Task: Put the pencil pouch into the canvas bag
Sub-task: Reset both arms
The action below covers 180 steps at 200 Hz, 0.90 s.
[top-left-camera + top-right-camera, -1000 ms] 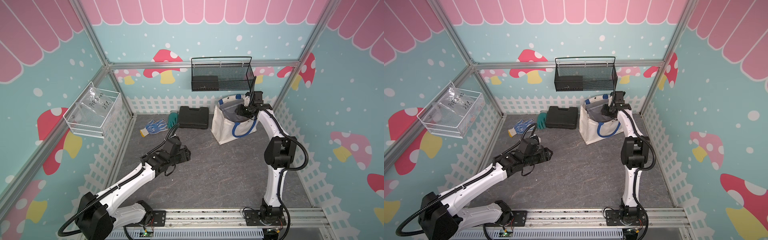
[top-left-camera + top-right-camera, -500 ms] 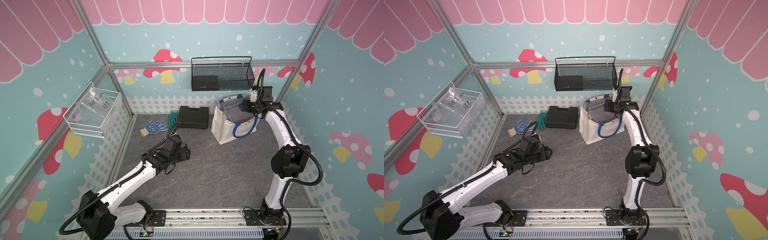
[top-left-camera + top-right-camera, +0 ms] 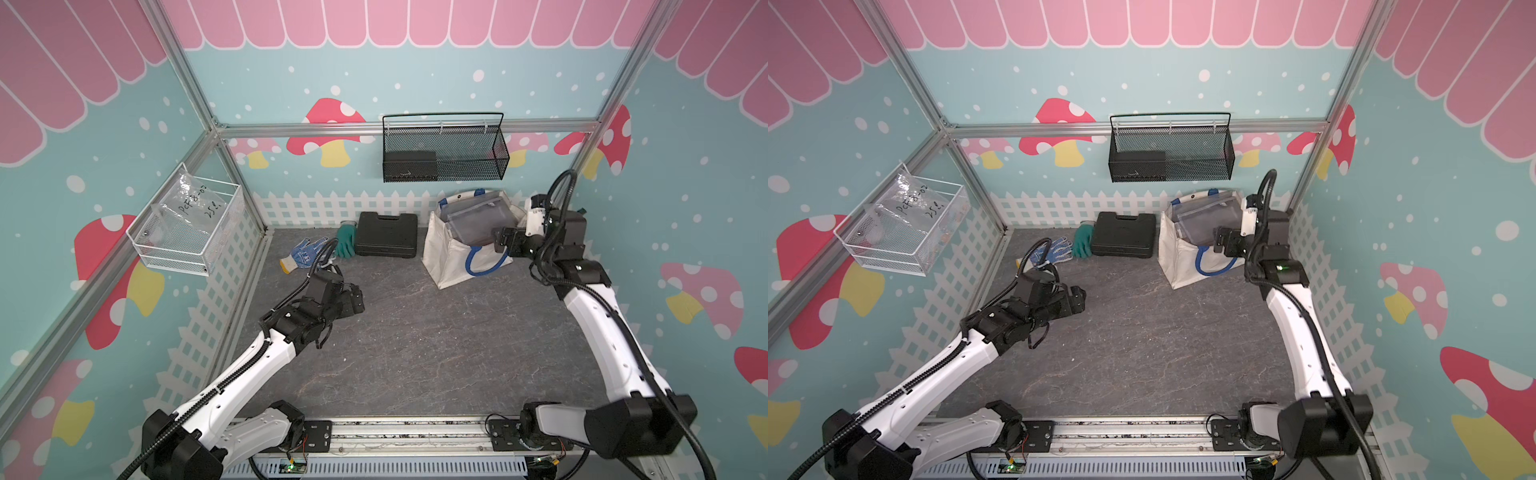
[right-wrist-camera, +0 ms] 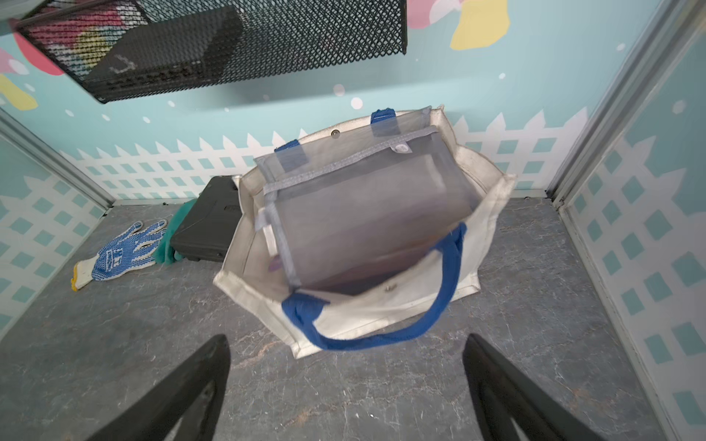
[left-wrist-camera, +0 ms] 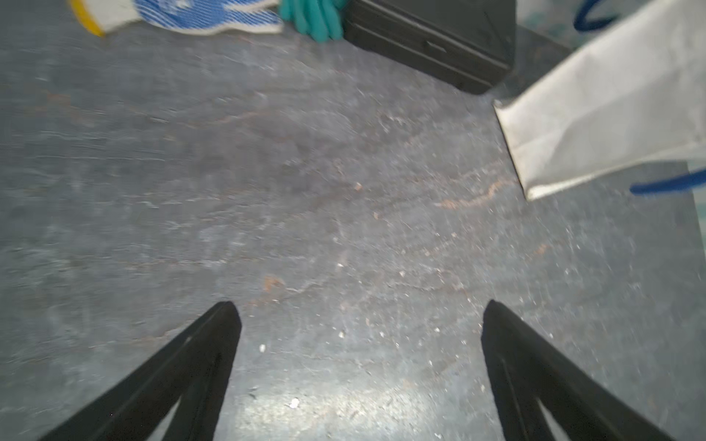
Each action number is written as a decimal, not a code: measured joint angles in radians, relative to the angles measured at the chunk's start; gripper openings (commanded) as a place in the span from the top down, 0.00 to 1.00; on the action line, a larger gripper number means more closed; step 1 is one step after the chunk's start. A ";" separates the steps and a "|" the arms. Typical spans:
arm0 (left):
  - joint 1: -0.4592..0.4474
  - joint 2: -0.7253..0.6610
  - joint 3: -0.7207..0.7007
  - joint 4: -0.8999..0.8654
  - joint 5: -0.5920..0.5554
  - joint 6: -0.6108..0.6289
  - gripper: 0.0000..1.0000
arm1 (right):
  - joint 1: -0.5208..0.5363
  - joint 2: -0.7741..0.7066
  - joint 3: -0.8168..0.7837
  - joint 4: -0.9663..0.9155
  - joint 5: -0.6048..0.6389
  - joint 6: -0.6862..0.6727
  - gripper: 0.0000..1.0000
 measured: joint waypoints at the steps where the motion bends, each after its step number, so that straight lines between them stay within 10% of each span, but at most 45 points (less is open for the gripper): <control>1: 0.006 -0.004 -0.004 0.003 -0.005 0.000 0.01 | 0.000 -0.012 -0.018 0.008 0.005 -0.002 0.03; 76: 0.124 -0.024 -0.269 0.347 -0.250 0.173 0.01 | -0.063 -0.051 -0.858 0.757 0.139 -0.042 0.02; 180: 0.195 0.372 -0.483 1.164 -0.304 0.505 0.01 | -0.063 0.447 -0.872 1.484 0.105 -0.248 0.02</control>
